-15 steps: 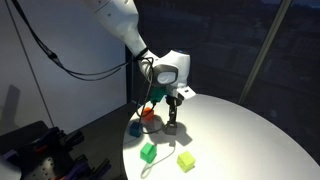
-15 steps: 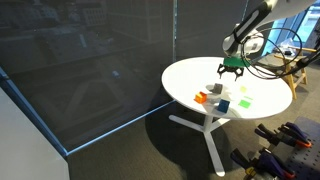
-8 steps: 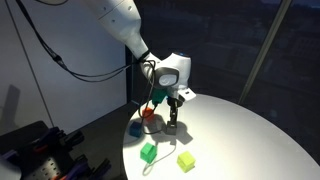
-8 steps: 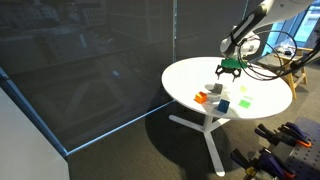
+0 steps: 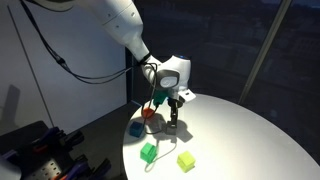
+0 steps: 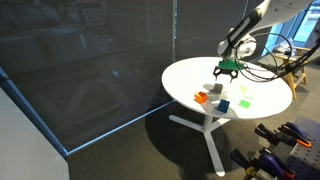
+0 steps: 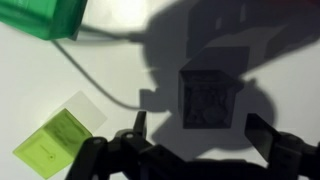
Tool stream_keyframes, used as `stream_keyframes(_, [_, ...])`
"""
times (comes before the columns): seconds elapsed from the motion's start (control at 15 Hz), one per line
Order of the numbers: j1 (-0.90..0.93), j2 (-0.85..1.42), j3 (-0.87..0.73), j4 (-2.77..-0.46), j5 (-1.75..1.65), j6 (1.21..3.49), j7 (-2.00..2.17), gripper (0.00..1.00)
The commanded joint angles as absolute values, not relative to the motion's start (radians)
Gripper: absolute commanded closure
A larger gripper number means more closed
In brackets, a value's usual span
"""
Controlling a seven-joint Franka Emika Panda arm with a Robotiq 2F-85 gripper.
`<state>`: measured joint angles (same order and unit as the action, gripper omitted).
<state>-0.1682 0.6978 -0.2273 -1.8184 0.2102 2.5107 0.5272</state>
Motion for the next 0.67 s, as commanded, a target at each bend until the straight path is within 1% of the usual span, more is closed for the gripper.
stream_keyframes(0.0, [-0.158, 0.735, -0.227, -1.754, 0.233, 2.486, 0.553, 0.0])
stream_keyframes(0.6, [-0.145, 0.784, -0.229, -1.707, 0.228, 2.482, 0.586, 0.0])
